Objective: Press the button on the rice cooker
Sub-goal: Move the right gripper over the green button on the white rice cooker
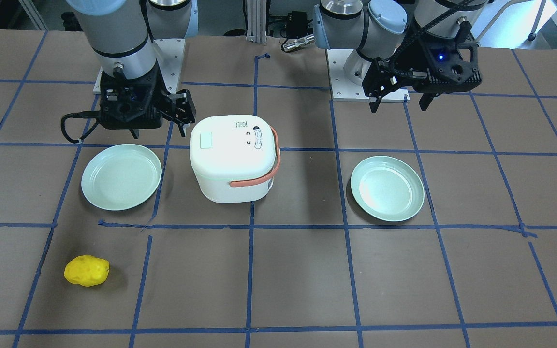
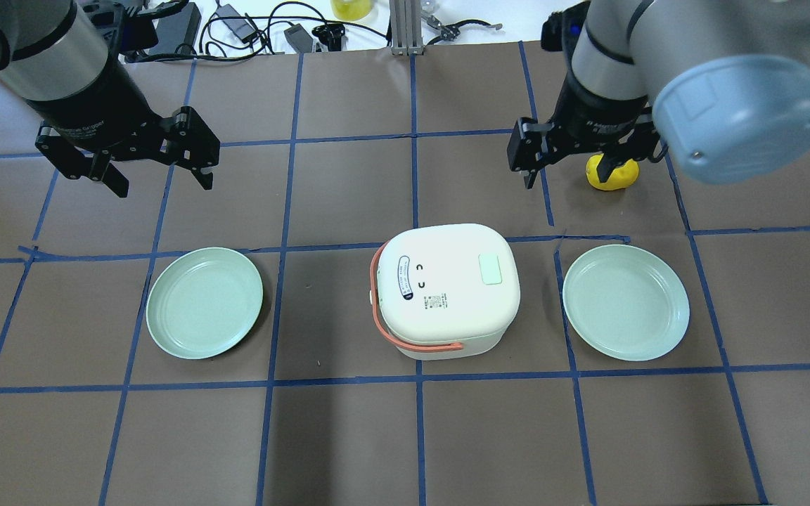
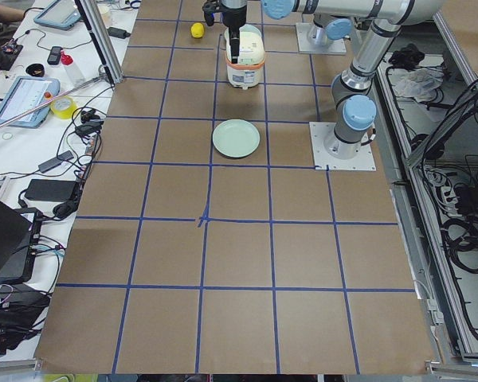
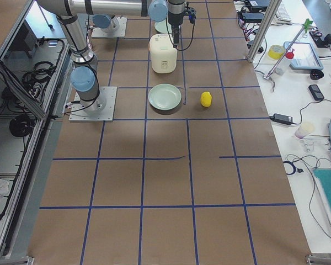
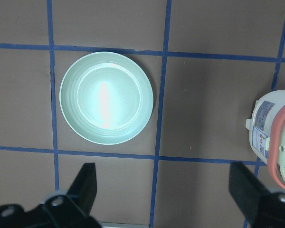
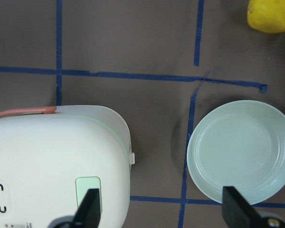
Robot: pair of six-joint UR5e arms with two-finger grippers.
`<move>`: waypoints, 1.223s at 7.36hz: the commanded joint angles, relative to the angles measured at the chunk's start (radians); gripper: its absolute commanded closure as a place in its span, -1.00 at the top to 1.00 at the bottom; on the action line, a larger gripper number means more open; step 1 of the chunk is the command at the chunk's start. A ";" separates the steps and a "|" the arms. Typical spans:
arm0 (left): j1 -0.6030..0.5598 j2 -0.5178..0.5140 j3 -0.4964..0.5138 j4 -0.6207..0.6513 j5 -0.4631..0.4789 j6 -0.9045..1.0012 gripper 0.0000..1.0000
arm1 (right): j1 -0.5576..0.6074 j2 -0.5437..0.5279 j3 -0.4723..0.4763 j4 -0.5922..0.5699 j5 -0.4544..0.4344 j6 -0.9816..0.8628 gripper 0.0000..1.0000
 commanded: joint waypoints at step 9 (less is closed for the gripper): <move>0.000 0.000 0.000 0.000 0.000 -0.002 1.00 | 0.091 0.009 0.142 -0.093 0.076 0.072 -0.85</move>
